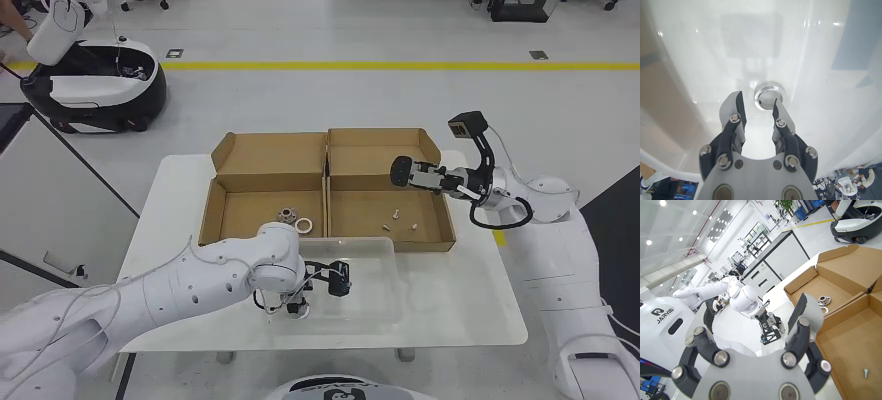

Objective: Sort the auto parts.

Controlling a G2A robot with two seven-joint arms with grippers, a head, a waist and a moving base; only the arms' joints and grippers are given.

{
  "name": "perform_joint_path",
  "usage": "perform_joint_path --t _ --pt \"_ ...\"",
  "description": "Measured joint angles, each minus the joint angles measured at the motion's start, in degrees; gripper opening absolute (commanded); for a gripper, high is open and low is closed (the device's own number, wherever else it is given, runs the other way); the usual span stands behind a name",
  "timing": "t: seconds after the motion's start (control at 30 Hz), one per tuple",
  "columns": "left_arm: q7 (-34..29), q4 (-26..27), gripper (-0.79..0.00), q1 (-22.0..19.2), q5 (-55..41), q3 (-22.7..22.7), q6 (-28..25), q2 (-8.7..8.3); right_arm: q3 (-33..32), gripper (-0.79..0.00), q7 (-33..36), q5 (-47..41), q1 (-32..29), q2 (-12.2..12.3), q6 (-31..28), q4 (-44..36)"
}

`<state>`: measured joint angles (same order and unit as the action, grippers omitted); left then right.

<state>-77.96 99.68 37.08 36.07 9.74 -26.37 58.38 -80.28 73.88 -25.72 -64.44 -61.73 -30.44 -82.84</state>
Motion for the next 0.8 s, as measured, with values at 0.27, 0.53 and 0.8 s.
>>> perform_joint_path --t 0.27,0.53,0.8 --pt "-0.3 -1.1 -0.446 0.9 1.0 0.0 0.3 1.16 0.0 0.0 0.0 0.0 0.0 0.0 0.0 0.0" --pt "-0.7 -1.4 -0.465 1.2 1.2 0.0 0.7 1.64 0.0 0.0 0.0 0.0 0.0 0.0 0.0 0.0" --pt "-1.1 -1.2 -0.465 1.6 1.4 0.0 1.1 1.64 0.0 0.0 0.0 0.0 0.0 0.0 0.0 0.0"
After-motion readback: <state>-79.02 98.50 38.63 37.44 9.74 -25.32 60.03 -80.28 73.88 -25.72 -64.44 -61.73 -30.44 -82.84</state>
